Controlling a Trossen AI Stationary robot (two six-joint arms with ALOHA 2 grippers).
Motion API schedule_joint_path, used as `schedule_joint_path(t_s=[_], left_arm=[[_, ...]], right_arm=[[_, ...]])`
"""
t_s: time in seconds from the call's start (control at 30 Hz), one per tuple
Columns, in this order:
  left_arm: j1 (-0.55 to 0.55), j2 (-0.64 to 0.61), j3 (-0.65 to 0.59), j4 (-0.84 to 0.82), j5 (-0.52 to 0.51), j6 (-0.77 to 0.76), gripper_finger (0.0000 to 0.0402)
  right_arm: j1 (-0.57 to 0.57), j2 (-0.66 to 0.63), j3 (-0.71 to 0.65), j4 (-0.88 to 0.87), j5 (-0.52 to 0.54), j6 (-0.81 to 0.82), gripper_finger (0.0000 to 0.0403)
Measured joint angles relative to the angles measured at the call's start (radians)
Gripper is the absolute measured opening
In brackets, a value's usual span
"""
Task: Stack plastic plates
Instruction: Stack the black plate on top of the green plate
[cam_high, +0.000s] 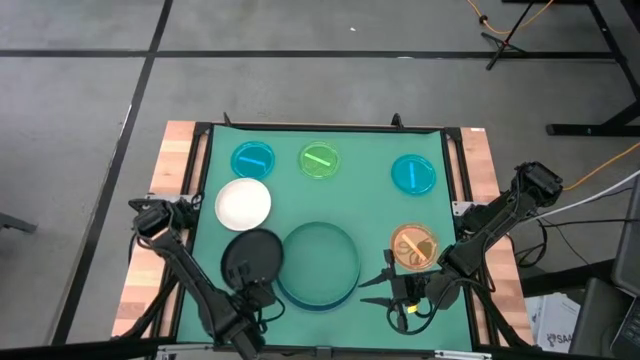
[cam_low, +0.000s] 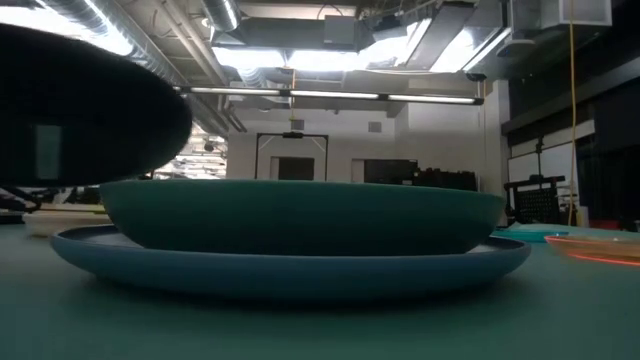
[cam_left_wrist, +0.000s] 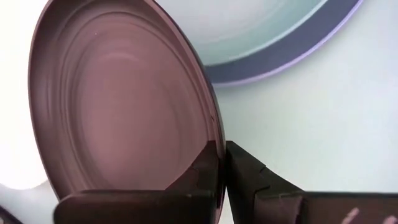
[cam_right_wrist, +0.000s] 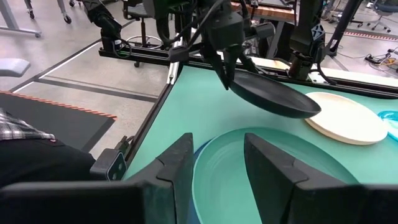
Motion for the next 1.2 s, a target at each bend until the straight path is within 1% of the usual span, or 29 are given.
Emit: schedule_joint_path(t_s=[0.2,0.63,1.03,1.2], left_arm=[[0.032,0.0,0.0,0.032,-0.013,0.075,0.0009],[0.104,0.0,0.0,0.191,-0.028,0.251,0.0009],[0.132,0.0,0.002,0.278,-0.033,0.324,0.0009],[0.133,0.0,0.039,0.278,-0.056,0.356,0.0009]], right_arm=[[0.0,0.0,0.0,0.0,0.0,0.0,0.0134],[0.0,0.0,0.0,0.0,0.0,0.0,0.0134],[0.0,0.0,0.0,0.0,0.0,0.0,0.0134],[0.0,0.0,0.0,0.0,0.0,0.0,0.0134]])
